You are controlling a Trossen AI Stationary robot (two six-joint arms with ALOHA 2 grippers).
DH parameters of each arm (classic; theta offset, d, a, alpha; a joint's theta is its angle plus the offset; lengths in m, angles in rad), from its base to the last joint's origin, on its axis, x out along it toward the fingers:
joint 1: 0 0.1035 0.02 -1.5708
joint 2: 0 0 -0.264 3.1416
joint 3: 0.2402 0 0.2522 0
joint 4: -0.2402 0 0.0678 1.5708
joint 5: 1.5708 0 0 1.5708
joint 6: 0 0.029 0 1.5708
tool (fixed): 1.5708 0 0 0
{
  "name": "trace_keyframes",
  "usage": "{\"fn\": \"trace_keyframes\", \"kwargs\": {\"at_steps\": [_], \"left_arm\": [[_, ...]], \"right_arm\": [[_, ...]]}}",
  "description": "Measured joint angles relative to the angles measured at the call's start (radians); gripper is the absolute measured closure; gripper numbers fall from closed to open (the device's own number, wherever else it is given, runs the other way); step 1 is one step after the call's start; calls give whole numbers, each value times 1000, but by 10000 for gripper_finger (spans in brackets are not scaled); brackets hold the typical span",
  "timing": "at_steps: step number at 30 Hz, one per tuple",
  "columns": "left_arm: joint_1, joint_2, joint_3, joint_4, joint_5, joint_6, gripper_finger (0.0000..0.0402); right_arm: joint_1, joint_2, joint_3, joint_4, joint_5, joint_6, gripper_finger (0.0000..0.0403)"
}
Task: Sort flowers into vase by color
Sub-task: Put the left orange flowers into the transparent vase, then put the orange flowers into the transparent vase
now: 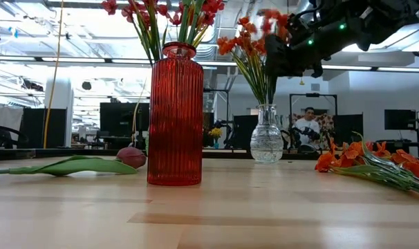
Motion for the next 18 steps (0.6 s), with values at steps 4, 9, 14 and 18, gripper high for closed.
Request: {"fn": "trace_keyframes", "kwargs": {"at_steps": [4, 9, 14, 18], "left_arm": [[0, 0, 0, 0, 0, -6, 228], [0, 0, 0, 0, 0, -15, 228], [0, 0, 0, 0, 0, -25, 228], [0, 0, 0, 0, 0, -26, 228]], "right_arm": [[11, 0, 0, -86, 0, 0, 229], [39, 0, 0, -220, 0, 0, 220], [61, 0, 0, -359, 0, 0, 226], [75, 0, 0, -448, 1, 0, 229]]}}
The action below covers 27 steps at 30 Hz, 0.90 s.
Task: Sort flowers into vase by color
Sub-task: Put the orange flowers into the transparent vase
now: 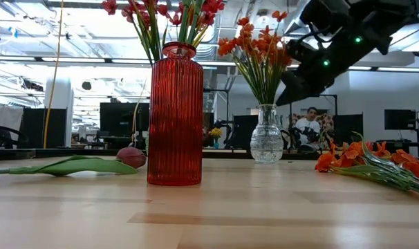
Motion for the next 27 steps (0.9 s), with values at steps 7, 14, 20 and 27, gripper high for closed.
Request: {"fn": "trace_keyframes", "kwargs": {"at_steps": [7, 14, 20, 27], "left_arm": [[0, 0, 0, 0, 0, 0, 228], [0, 0, 0, -5, 0, -3, 228], [0, 0, 0, -7, 0, -20, 228], [0, 0, 0, -8, 0, -20, 228]], "right_arm": [[53, -25, 0, -115, 0, 0, 230], [157, -142, 0, -223, -91, 95, 230], [250, -264, 0, -285, -294, 298, 230], [359, -317, 0, -278, -501, 495, 230]]}}
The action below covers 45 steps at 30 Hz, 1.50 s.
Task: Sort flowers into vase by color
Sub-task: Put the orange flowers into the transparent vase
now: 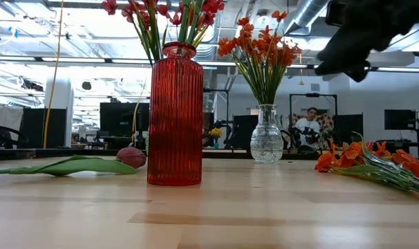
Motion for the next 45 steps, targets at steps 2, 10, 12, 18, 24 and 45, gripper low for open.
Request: {"fn": "trace_keyframes", "kwargs": {"at_steps": [2, 10, 12, 18, 24, 45], "left_arm": [[0, 0, 0, -4, 0, 0, 228], [0, 0, 0, -57, 0, 0, 228], [0, 0, 0, -73, 0, 0, 228], [0, -3, 0, -119, -1, 3, 228], [0, -77, 0, -189, -81, 22, 237], [0, -229, -1, -535, -106, -64, 274]], "right_arm": [[34, 7, 0, 0, -32, 43, 230], [135, 88, 0, -6, -52, 541, 230], [157, 112, 0, -6, -54, 689, 230], [212, 190, 0, -6, -115, 985, 230], [247, 272, 0, -4, -161, 1173, 230], [214, 510, 67, -3, -209, 1331, 230]]}}
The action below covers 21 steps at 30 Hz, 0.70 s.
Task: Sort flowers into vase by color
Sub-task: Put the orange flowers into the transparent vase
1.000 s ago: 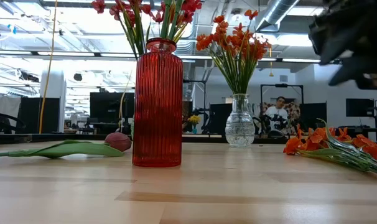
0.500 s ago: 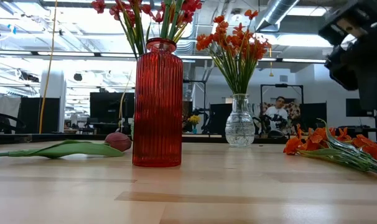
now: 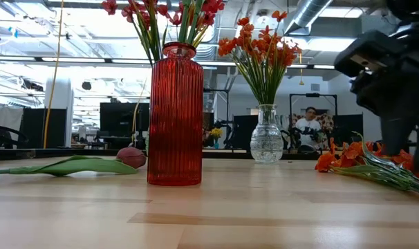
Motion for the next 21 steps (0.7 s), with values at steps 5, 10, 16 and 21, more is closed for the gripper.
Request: {"fn": "trace_keyframes", "kwargs": {"at_steps": [5, 10, 16, 21], "left_arm": [[0, 0, -4, -7, 0, 1, 274], [0, 0, -4, -15, 0, 1, 273], [0, 0, -4, -33, 1, 1, 273], [0, 0, -4, -36, 1, 1, 273]], "right_arm": [[-15, 52, 33, -2, 1, -9, 230], [-15, 99, 54, -2, 3, 0, 230], [-17, 151, 78, -7, 8, 13, 230], [-26, 171, 83, -6, 8, 14, 230]]}}
